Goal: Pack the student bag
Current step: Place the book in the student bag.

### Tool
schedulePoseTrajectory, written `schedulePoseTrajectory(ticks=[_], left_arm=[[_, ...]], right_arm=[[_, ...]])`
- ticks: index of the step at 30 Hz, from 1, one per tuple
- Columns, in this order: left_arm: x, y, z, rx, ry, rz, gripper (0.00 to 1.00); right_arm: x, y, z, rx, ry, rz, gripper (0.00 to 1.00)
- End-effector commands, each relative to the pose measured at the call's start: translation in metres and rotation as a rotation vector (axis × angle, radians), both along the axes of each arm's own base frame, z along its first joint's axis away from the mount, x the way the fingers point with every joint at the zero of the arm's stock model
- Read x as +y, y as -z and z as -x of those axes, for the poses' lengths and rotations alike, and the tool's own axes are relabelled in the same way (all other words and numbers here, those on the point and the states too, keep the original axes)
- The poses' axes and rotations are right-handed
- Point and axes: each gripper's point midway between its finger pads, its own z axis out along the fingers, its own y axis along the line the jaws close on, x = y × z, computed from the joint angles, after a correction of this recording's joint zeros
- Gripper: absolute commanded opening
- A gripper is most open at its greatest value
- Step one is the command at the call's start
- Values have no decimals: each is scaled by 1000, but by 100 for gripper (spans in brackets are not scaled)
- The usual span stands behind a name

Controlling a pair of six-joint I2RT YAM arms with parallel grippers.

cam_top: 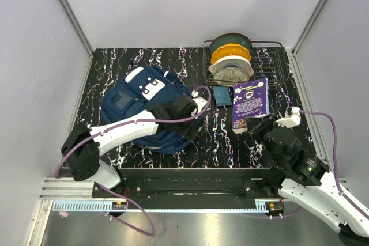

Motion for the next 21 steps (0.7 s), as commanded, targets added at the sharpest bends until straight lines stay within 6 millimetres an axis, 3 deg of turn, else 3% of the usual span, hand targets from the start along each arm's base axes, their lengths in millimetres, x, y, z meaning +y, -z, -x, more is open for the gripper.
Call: schedulePoseTrajectory(ticks=[1, 8, 17, 21], left_arm=[[-27, -11, -3, -20, 14, 32, 82], [-18, 10, -1, -9, -12, -58, 63], [-12, 7, -13, -61, -82, -75, 59], [-8, 19, -15, -49, -89, -124, 53]], right_arm=[[-3, -31, -3, -74, 30, -84, 0], [-1, -27, -5, -61, 32, -69, 0], [1, -25, -7, -54, 31, -71, 0], [1, -22, -7, -51, 33, -77, 0]])
